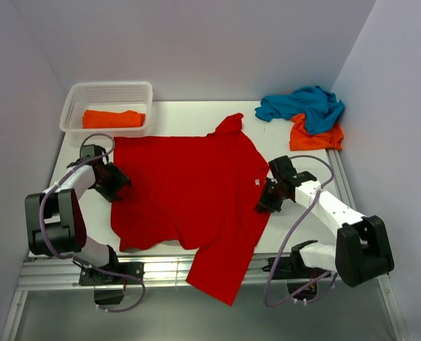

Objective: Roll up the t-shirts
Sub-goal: Flatten the tshirt

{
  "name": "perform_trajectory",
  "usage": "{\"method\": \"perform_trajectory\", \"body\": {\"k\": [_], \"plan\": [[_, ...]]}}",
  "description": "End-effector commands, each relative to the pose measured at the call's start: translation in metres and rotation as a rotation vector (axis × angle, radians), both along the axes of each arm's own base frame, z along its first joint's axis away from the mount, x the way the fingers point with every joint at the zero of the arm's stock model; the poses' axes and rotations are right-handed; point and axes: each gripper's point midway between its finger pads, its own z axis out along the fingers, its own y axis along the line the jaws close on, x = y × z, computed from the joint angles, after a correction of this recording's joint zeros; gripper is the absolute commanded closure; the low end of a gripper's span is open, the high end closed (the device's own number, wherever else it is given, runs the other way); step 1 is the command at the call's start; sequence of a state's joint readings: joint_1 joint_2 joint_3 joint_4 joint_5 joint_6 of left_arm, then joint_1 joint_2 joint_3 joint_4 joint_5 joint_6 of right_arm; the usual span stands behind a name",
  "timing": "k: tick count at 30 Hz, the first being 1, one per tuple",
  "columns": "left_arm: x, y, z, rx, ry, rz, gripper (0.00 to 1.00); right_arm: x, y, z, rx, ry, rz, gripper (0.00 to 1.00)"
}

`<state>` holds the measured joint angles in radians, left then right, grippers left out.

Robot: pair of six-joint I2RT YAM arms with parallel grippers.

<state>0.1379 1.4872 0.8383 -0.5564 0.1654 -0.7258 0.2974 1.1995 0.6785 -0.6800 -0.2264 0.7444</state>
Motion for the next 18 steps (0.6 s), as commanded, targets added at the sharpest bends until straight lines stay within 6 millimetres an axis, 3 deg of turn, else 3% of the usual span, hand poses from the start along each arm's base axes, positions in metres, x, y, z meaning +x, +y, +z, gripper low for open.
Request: {"method": "perform_trajectory", "body": {"k": [1,6,13,18], "plan": [[0.01,0.0,-0.003,-0.002,-0.003,-0.015,0.37,0.008,-0.016,-0.017,-0.072,0.003,-0.015,0.78],[0.016,0.004,-0.017,0.017,0.018,-0.007,0.38,0.011,-0.03,-0.044,-0.123,0.089,-0.049,0.92],[0.028,0.008,-0.042,0.02,0.091,-0.013,0.38,0.03,-0.042,-0.055,-0.164,0.132,-0.083,0.96],[0.044,0.012,-0.046,0.03,0.093,-0.029,0.38,0.042,-0.045,-0.062,-0.172,0.15,-0.099,0.99]]}}
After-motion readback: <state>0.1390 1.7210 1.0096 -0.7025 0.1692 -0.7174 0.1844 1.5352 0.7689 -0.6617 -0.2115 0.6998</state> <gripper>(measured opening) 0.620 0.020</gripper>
